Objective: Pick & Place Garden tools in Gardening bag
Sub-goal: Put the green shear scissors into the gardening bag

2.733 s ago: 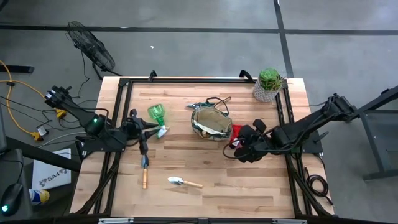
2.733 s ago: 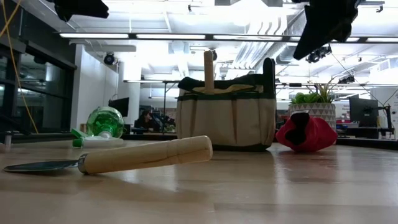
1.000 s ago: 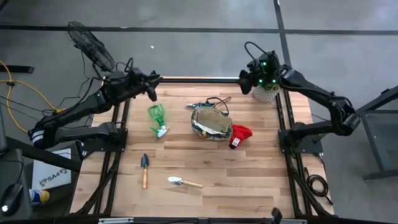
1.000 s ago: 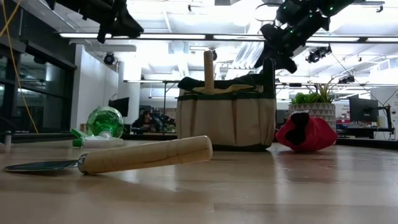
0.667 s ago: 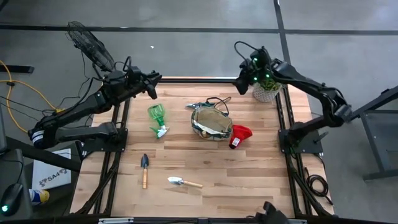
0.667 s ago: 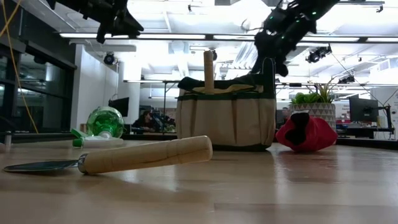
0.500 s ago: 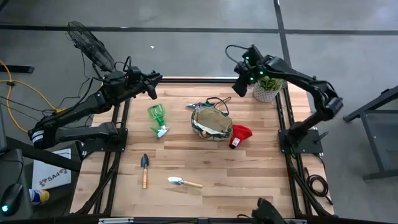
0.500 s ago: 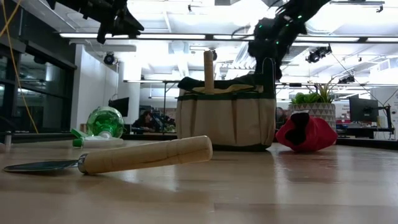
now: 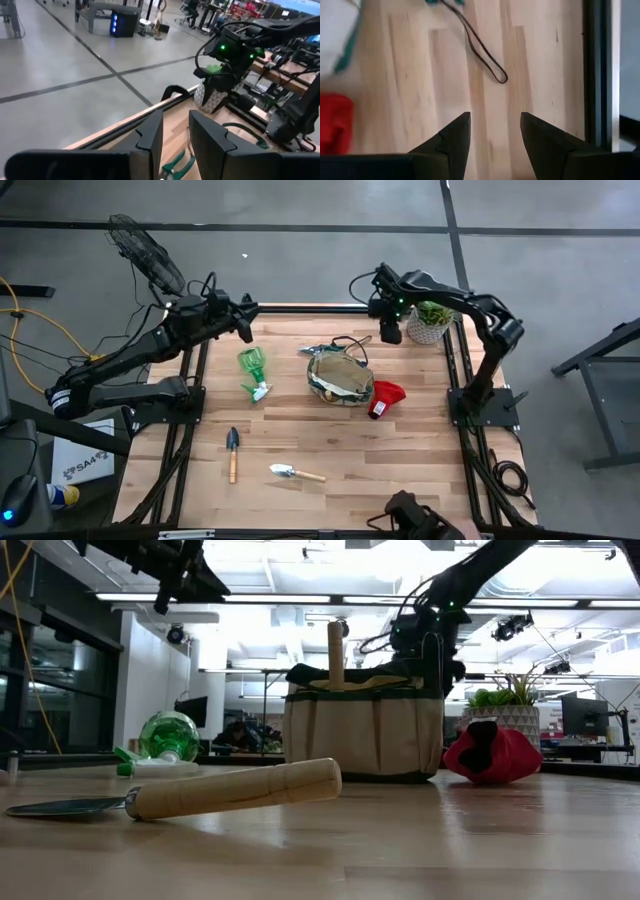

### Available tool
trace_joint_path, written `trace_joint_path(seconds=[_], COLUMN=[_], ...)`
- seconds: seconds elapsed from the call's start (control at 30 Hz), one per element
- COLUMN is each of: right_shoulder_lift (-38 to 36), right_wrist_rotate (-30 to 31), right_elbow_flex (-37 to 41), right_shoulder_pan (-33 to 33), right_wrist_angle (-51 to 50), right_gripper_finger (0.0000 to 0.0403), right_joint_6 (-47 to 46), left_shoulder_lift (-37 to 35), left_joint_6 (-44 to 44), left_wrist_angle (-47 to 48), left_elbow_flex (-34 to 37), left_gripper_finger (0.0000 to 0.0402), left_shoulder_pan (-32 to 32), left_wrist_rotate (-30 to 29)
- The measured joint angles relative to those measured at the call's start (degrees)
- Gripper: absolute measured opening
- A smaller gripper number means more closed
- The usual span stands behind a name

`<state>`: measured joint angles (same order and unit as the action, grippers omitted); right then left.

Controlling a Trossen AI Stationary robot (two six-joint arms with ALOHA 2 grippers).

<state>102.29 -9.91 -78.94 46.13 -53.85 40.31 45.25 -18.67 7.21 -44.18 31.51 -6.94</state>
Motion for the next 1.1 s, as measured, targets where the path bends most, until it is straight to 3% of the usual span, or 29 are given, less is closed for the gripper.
trace_joint_path(seconds=[0.4, 1.1], right_shoulder_lift=[5.9, 11.6], right_wrist_rotate=[-1.3, -1.2], right_elbow_flex=[0.0, 0.0], right_shoulder_pan=[-1.1, -1.8], right_wrist_angle=[3.8, 10.3], right_gripper_finger=[0.0165, 0.0148], right_joint_6=[8.4, 9.3], left_shoulder_lift=[0.0, 0.0], left_joint_6=[-2.6, -4.1], left_wrist_angle=[3.3, 5.0], left_elbow_flex=[0.0, 0.0], left_gripper_finger=[0.0090, 0.0090], left_shoulder_pan=[0.0, 0.0], left_wrist_rotate=[0.5, 1.7])
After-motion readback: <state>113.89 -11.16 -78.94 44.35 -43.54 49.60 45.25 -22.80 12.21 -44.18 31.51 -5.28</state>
